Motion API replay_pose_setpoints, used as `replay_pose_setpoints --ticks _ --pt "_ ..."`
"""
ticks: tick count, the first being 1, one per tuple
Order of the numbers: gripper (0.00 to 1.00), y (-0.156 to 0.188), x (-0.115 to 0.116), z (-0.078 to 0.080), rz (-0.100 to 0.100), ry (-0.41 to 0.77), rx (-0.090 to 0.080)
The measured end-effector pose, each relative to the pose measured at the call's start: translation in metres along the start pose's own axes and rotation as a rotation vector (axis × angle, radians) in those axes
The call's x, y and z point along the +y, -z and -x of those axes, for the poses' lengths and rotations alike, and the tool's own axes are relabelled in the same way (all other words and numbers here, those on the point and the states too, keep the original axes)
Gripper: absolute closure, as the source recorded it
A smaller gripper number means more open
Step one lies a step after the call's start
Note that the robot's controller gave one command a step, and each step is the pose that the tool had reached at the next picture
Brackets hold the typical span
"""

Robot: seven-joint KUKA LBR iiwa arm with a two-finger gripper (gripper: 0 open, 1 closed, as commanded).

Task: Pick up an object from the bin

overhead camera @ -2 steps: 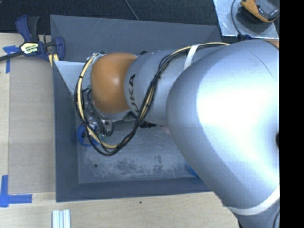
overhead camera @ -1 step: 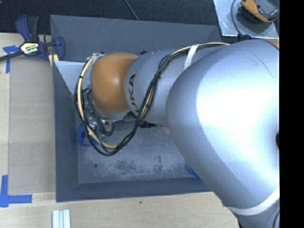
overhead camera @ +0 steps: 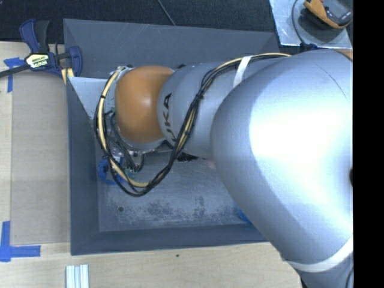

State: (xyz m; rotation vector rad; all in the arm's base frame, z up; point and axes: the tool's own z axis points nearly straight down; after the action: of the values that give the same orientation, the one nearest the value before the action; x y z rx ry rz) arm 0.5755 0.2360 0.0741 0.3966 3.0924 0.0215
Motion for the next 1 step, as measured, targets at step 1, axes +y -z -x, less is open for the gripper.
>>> replay_pose_setpoints --ticks 1 --pt "1.0 0.0156 -0.0009 -0.0001 -0.002 -0.001 0.003"
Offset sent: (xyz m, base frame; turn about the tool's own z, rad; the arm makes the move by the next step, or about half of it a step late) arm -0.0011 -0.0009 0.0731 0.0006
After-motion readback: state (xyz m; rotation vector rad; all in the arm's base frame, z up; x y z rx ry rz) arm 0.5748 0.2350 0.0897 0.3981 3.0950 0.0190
